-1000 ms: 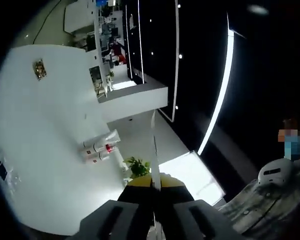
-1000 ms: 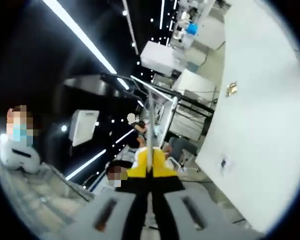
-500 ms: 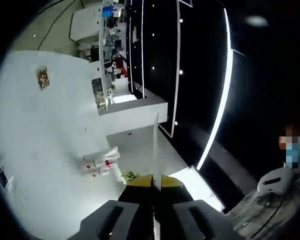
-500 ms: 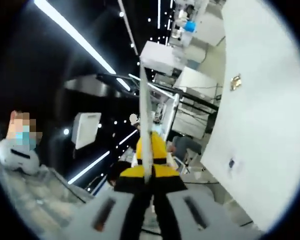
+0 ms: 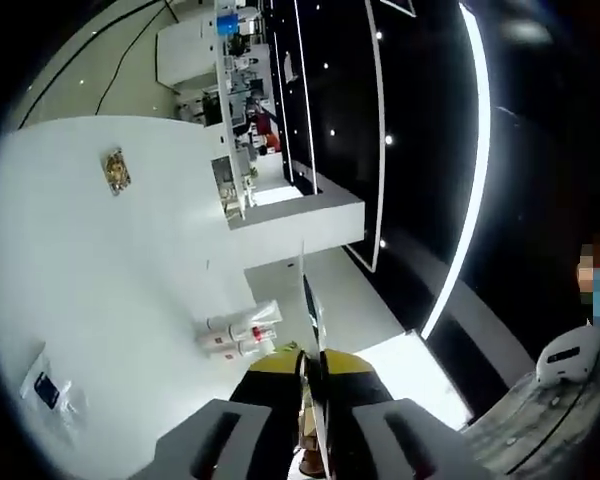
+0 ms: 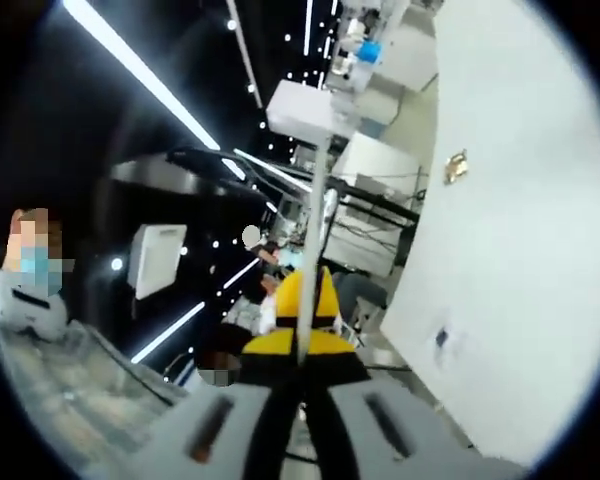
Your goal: Arrange the skincare products in the storage area until every visible bottle or jar stands upright without overlapping.
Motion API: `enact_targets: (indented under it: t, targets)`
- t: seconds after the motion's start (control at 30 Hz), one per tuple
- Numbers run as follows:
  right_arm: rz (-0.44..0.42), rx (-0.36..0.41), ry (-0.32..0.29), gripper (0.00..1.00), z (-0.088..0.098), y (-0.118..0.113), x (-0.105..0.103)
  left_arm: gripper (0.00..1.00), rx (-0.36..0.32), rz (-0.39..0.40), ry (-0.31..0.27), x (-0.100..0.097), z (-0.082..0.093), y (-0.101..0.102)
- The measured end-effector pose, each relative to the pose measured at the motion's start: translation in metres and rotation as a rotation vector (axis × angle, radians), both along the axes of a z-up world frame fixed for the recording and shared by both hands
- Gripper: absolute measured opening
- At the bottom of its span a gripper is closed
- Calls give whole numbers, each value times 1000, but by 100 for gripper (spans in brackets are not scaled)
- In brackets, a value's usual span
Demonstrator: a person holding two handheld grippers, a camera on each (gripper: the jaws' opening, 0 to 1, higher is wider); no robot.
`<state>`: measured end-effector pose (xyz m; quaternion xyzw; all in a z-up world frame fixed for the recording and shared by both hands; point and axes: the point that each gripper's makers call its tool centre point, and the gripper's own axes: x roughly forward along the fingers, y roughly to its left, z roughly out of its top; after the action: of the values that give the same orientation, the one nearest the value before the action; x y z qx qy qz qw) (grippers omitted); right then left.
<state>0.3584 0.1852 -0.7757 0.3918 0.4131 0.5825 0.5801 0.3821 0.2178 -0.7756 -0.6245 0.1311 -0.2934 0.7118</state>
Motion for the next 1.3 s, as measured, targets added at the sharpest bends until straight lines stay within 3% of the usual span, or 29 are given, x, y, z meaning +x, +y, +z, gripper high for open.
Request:
enact_targets:
  t: [0.17,0.23,0.33,0.5,0.77,0.97,1.13,1.3]
  targets:
    - [-30,-11,2,0,-4,-8,15,15,69,7,12,12,-10,10]
    - [-63,-10,0,0,-3,-11,26,18,143,-9,3,15,-18,10]
    - [-93,-16,-14,0,-3,-15,35,23,182,-36,3,17,-22,5]
    - [-140,-22,-13,0,-4,-27,49,32,193,-57,11,22,-27,-2]
    - [-177,-101,19,0,-35,-35,76,39,214,-57,44,14,-40,-6]
    - [-211,-147,38,0,-57,-35,99,39,230,-57,70,2,-44,-3]
    - [-255,-228,56,0,-91,-41,125,39,236,-58,89,-5,-48,0]
    - [-288,-264,66,0,-109,-48,140,39,255,-83,108,-9,-53,-3]
